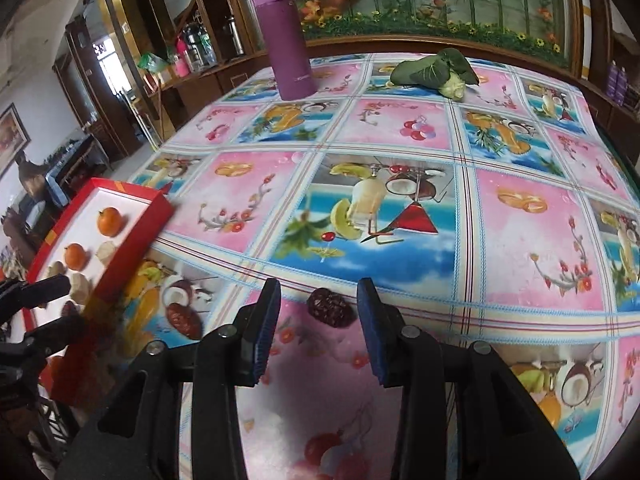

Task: Organize fruits
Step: 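Move the right tool to a red date while the left tool approaches another date, then grasp a red date with the right tool while the left tool grasps another date, then carry both red dates over the tray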

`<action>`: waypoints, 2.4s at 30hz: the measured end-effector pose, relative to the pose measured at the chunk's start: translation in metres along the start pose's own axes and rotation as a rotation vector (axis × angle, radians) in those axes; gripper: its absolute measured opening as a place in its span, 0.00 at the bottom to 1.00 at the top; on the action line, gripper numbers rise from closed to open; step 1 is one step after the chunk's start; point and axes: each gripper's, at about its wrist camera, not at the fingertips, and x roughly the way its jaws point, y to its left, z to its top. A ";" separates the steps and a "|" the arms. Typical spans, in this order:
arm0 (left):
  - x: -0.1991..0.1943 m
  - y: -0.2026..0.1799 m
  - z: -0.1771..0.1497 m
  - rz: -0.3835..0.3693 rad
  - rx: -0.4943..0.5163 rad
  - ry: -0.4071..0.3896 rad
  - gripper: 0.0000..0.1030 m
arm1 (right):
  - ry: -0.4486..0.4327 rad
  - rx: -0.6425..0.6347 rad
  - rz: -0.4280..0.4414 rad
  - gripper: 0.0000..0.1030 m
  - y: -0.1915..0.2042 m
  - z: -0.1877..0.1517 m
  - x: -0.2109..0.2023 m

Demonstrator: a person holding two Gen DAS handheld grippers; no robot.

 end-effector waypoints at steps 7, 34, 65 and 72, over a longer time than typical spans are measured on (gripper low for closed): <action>0.015 -0.013 0.004 -0.018 -0.005 0.038 0.55 | 0.028 -0.024 -0.048 0.27 0.001 -0.001 0.008; 0.065 -0.064 0.022 -0.078 0.047 0.074 0.32 | -0.026 0.162 -0.021 0.27 -0.033 0.007 -0.021; -0.026 -0.006 -0.009 -0.017 -0.056 -0.120 0.32 | -0.155 0.148 -0.089 0.27 -0.023 0.003 -0.027; -0.034 0.012 -0.015 0.009 -0.087 -0.145 0.32 | -0.167 0.157 -0.117 0.27 -0.021 0.001 -0.029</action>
